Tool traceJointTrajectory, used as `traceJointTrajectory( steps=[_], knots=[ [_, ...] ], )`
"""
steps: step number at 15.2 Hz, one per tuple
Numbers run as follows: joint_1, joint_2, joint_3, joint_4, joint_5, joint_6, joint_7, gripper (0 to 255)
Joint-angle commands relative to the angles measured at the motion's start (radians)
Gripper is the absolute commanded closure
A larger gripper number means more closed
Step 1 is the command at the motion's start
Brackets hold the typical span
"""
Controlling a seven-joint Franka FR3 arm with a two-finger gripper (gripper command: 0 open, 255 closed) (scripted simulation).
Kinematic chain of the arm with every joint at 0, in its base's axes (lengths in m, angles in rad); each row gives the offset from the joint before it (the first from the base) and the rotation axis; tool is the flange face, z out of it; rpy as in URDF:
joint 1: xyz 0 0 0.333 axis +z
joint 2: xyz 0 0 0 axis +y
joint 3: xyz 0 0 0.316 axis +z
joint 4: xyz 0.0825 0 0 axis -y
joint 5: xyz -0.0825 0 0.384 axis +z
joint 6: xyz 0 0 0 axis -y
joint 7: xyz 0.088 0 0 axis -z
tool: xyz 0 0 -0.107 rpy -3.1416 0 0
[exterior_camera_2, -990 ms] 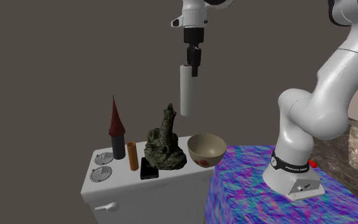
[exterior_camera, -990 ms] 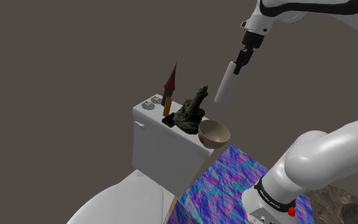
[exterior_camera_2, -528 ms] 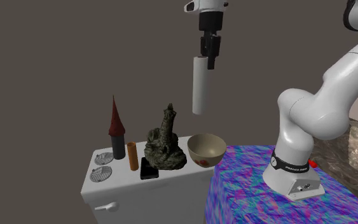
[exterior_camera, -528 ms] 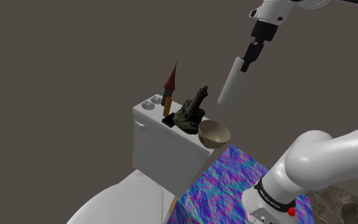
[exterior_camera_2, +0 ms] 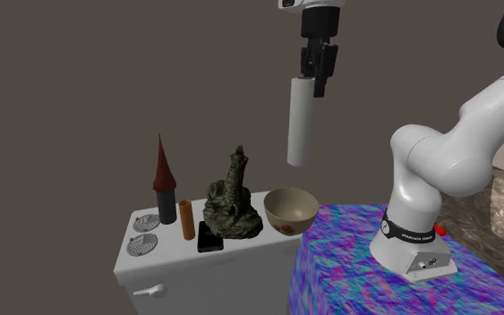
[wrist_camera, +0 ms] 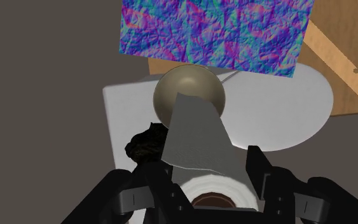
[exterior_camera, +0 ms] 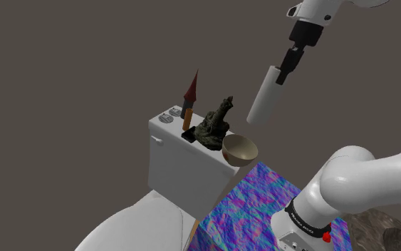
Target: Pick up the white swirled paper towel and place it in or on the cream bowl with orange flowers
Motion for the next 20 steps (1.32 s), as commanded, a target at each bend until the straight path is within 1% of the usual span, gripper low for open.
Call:
traceJointTrajectory(
  steps=[1, 20],
  knots=[
    [-0.001, -0.010, 0.000, -0.031, 0.000, 0.021, 0.001, 255],
    [-0.008, -0.073, -0.009, -0.327, -0.011, 0.254, -0.004, 255]
  ],
)
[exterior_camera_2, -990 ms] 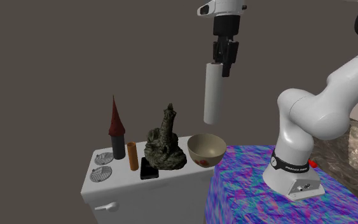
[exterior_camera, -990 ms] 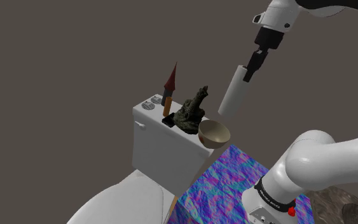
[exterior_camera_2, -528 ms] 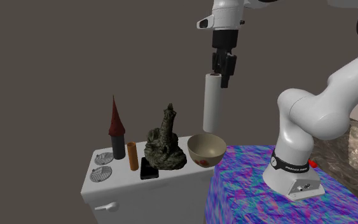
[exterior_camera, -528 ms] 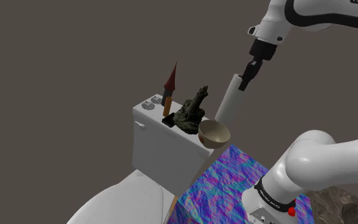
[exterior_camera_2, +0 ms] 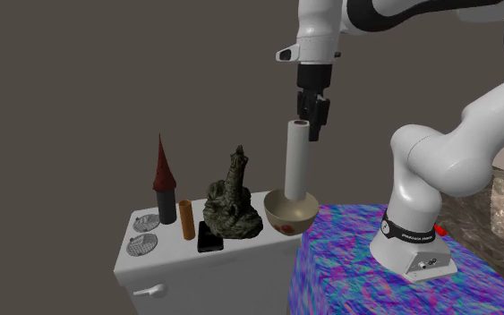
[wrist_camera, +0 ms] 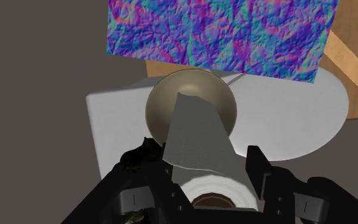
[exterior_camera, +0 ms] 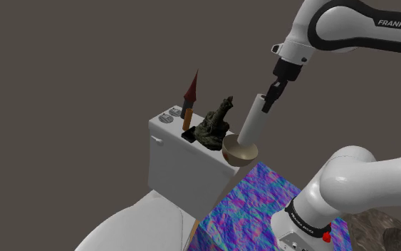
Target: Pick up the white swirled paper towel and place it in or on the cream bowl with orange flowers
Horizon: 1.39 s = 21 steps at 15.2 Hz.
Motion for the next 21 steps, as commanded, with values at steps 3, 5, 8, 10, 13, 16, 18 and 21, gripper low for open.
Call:
traceJointTrajectory(
  steps=[3, 5, 8, 10, 13, 16, 18, 21],
  knots=[
    [-0.003, -0.006, -0.005, -0.059, -0.004, 0.052, -0.003, 255],
    [-0.003, -0.007, -0.005, -0.076, -0.005, 0.069, -0.004, 255],
    [-0.003, -0.007, -0.005, -0.076, -0.005, 0.069, -0.004, 255],
    [-0.003, -0.007, -0.005, -0.076, -0.005, 0.069, -0.004, 255],
    [-0.003, -0.007, -0.005, -0.076, -0.005, 0.069, -0.004, 0],
    [-0.003, -0.007, -0.005, -0.076, -0.005, 0.069, -0.004, 0],
    [-0.003, -0.007, -0.005, -0.076, -0.005, 0.069, -0.004, 0],
    [-0.001, 0.005, -0.003, 0.031, -0.002, -0.026, -0.004, 0]
  ],
)
